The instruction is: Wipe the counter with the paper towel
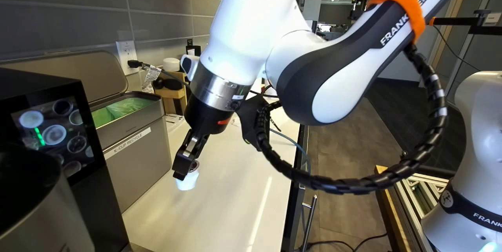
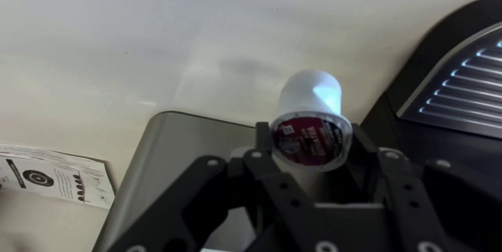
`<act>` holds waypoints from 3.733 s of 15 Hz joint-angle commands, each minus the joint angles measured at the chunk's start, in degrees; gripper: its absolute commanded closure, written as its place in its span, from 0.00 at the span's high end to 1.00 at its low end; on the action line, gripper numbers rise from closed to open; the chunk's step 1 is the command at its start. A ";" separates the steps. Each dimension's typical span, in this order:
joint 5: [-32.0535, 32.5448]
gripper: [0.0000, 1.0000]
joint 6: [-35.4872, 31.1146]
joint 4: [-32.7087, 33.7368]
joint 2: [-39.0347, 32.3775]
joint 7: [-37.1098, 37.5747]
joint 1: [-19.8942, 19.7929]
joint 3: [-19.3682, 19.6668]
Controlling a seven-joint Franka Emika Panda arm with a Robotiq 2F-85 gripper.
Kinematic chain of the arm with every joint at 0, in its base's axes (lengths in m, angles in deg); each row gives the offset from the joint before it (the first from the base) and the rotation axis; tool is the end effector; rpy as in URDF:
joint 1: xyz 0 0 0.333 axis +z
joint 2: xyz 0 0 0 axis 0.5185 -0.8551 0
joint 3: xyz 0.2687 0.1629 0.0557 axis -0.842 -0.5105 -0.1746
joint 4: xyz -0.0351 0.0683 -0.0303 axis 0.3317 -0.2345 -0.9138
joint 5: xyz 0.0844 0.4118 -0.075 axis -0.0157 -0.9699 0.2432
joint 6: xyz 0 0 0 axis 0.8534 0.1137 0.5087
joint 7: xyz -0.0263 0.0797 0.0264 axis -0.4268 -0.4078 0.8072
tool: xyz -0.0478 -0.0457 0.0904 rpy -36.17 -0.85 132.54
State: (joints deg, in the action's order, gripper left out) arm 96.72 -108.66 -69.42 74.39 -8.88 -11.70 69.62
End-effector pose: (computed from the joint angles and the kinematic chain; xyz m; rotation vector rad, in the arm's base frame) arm 0.5495 0.1956 0.3244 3.0159 0.3834 0.7071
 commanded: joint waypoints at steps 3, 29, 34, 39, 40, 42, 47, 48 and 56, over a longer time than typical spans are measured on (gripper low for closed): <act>1.63 0.24 1.97 -6.90 11.81 -0.75 0.43 -0.42; -13.21 0.24 10.12 0.24 23.01 -21.84 -0.67 -14.48; -21.47 0.24 7.50 2.58 21.65 -32.37 3.70 -14.75; -18.54 0.24 -2.45 4.89 15.48 -34.36 2.61 -15.63; -18.44 0.24 -3.26 5.54 14.34 -34.81 2.62 -15.76; -18.59 0.24 -4.30 7.15 12.09 -36.28 3.22 -15.44; -20.28 0.24 -5.66 11.32 7.47 -40.85 3.72 -15.20; -20.32 0.24 -5.68 11.95 6.81 -41.14 3.64 -15.28; -18.57 0.24 -4.13 15.93 3.90 -38.54 3.19 -15.38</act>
State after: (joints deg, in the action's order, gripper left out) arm 77.29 -113.34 -55.25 79.95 -48.26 -8.53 54.26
